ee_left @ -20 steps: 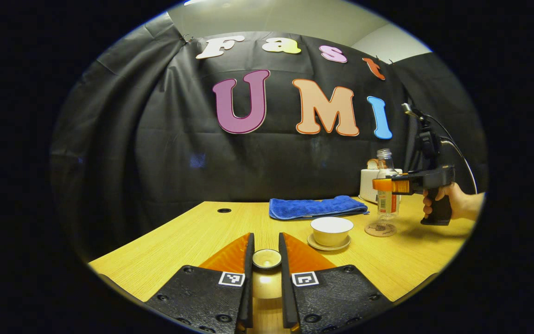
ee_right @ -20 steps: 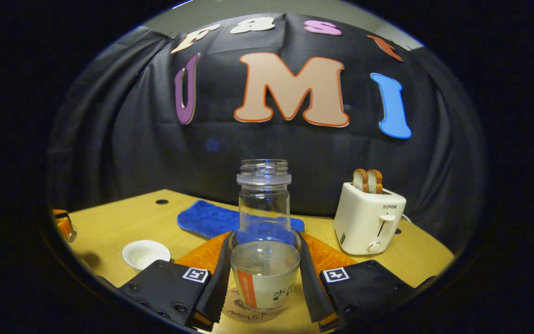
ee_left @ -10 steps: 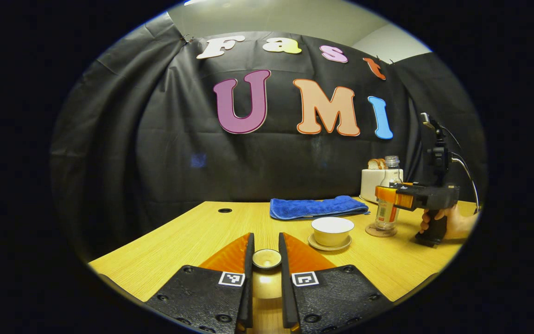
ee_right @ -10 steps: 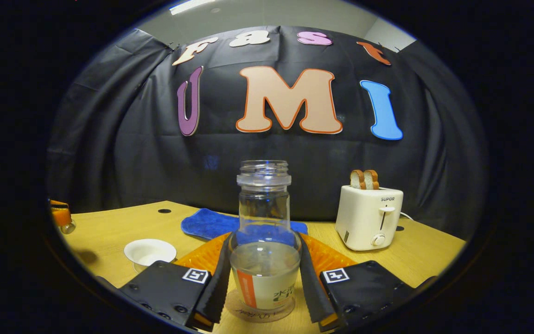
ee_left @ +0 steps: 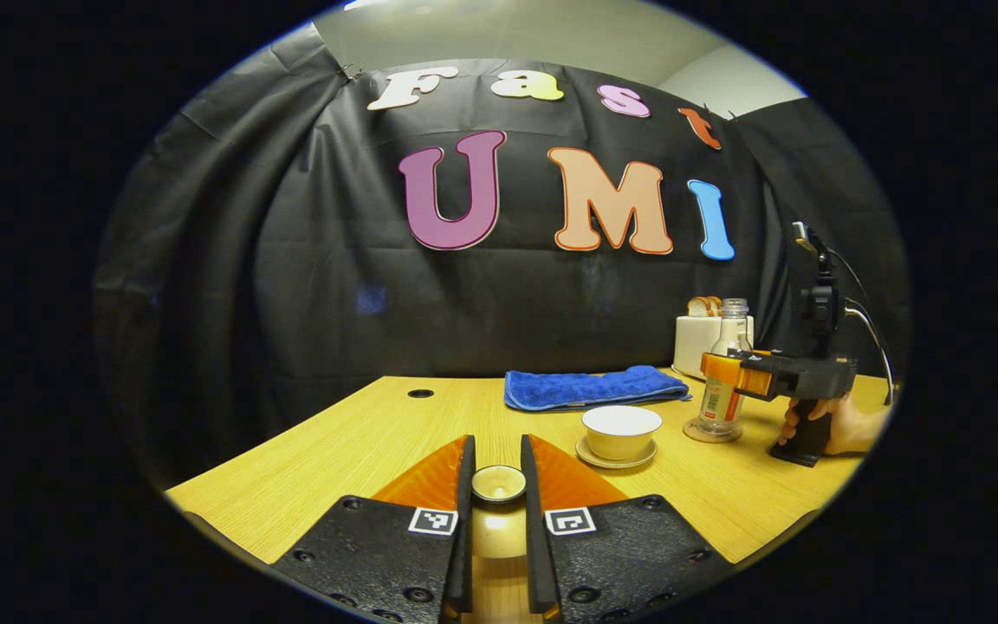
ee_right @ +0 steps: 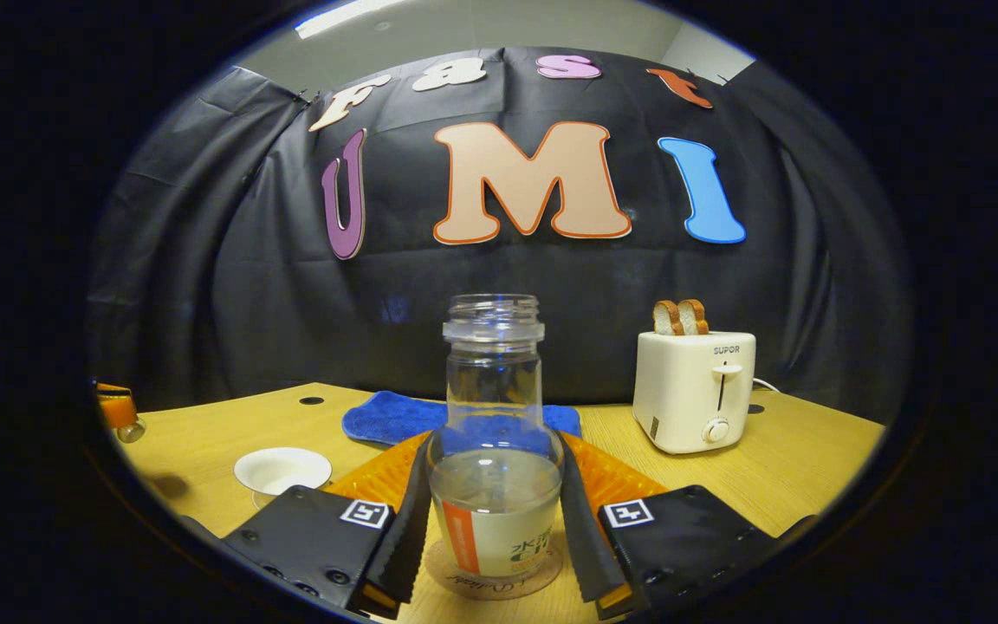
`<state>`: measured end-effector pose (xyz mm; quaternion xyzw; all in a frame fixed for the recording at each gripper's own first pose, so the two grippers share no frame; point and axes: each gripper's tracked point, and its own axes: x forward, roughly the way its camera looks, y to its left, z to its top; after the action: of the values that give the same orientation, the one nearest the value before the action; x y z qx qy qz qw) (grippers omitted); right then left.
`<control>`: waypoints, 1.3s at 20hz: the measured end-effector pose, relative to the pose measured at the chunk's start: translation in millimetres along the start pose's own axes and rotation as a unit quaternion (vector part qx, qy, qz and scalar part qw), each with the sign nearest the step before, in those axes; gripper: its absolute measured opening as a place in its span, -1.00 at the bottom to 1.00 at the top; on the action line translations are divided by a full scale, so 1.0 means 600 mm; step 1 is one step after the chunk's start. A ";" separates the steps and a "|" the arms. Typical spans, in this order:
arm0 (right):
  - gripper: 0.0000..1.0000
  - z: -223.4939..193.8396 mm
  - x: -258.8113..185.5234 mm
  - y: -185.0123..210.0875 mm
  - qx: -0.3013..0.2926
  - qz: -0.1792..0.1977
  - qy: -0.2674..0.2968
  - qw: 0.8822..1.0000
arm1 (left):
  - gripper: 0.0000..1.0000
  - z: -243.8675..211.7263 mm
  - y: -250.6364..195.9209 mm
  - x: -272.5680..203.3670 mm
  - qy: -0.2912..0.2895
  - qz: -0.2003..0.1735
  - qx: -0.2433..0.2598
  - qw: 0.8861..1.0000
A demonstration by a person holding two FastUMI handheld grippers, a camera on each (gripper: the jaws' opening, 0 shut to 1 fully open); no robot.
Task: Open the teacup lid with one hand, grasp the water bottle and pour water into the teacup with the other hand; after pouring, place the water bottle on the coaster and then close the teacup lid.
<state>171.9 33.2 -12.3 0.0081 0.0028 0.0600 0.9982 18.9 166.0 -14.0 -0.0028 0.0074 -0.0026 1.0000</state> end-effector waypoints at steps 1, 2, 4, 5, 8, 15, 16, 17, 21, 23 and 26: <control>0.51 -0.002 -0.002 0.000 0.000 -0.001 0.000 1.000 | -0.55 0.000 0.000 -0.001 0.000 0.000 0.000 1.000; 0.48 -0.001 -0.001 0.001 0.001 -0.001 0.000 1.000 | -0.55 0.001 0.000 0.000 0.000 0.000 0.000 1.000; 0.55 -0.009 0.000 0.001 0.005 0.001 0.011 1.000 | -0.55 0.000 0.001 0.000 0.000 0.001 0.000 1.000; 0.55 -0.011 -0.002 0.001 0.002 0.002 0.010 1.000 | -0.55 0.000 0.000 -0.001 0.000 0.002 0.000 1.000; 0.67 -0.015 -0.001 -0.005 0.001 -0.005 0.012 1.000 | -0.55 0.001 0.001 0.001 0.000 0.002 0.000 1.000; 0.87 -0.011 -0.004 -0.009 0.000 -0.018 0.009 1.000 | -0.55 0.000 0.000 0.000 0.000 0.002 0.000 1.000; 0.97 -0.010 -0.005 -0.008 0.000 -0.016 0.009 1.000 | -0.55 0.001 0.000 0.001 0.000 0.002 0.000 1.000; 0.92 -0.011 -0.007 -0.005 0.000 -0.013 0.010 1.000 | -0.55 0.000 0.001 0.000 0.000 0.002 0.000 1.000; 0.87 -0.010 -0.028 -0.001 0.000 -0.005 0.010 1.000 | -0.55 0.000 0.000 -0.002 0.000 0.002 0.000 1.000; 0.87 -0.009 -0.040 0.001 0.000 -0.003 0.011 1.000 | -0.55 -0.001 0.000 0.000 0.000 0.002 0.000 1.000; 0.87 -0.008 -0.070 -0.006 0.000 0.002 0.011 1.000 | -0.56 -0.001 0.000 0.001 0.001 0.002 -0.001 1.000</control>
<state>130.5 24.6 -17.0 0.0075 0.0142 0.0617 0.9980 19.4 165.8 -14.7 -0.0033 0.0080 -0.0002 1.0000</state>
